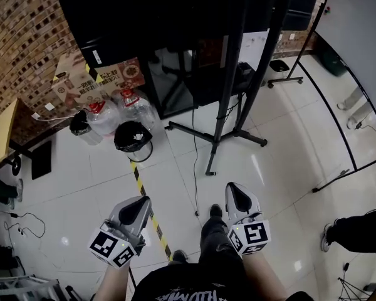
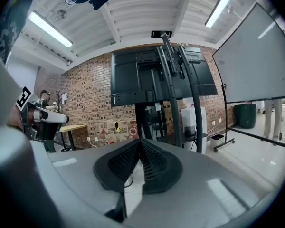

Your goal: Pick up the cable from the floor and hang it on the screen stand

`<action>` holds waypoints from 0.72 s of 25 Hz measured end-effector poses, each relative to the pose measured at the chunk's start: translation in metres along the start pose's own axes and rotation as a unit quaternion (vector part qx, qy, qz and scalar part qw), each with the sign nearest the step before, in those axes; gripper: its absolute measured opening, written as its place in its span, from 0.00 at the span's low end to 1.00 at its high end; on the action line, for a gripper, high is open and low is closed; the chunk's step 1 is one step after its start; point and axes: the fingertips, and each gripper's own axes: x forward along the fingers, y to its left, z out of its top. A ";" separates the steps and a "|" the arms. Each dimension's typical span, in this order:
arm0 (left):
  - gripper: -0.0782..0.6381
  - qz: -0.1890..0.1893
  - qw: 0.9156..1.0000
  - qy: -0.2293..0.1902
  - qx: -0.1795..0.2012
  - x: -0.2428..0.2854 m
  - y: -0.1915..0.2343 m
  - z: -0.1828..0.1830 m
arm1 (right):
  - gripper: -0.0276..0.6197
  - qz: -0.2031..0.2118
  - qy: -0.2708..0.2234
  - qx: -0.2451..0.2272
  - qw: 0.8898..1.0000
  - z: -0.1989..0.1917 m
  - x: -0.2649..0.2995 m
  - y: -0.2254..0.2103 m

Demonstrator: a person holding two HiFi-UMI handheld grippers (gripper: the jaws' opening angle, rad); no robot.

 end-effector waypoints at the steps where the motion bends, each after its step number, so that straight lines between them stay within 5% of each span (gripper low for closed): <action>1: 0.11 0.006 1.000 0.003 0.008 0.012 0.004 0.002 | 0.05 0.007 0.006 0.001 1.000 -0.004 0.013 -0.011; 5: 0.11 0.037 0.999 0.013 0.030 0.065 0.016 0.013 | 0.05 0.039 0.025 -0.003 0.999 -0.011 0.063 -0.059; 11: 0.11 0.072 0.997 0.024 0.014 0.157 0.050 0.005 | 0.06 0.066 0.040 -0.015 0.997 -0.022 0.156 -0.117; 18: 0.11 0.062 0.996 0.065 -0.021 0.187 0.083 -0.065 | 0.05 0.026 0.127 0.010 0.992 -0.123 0.197 -0.123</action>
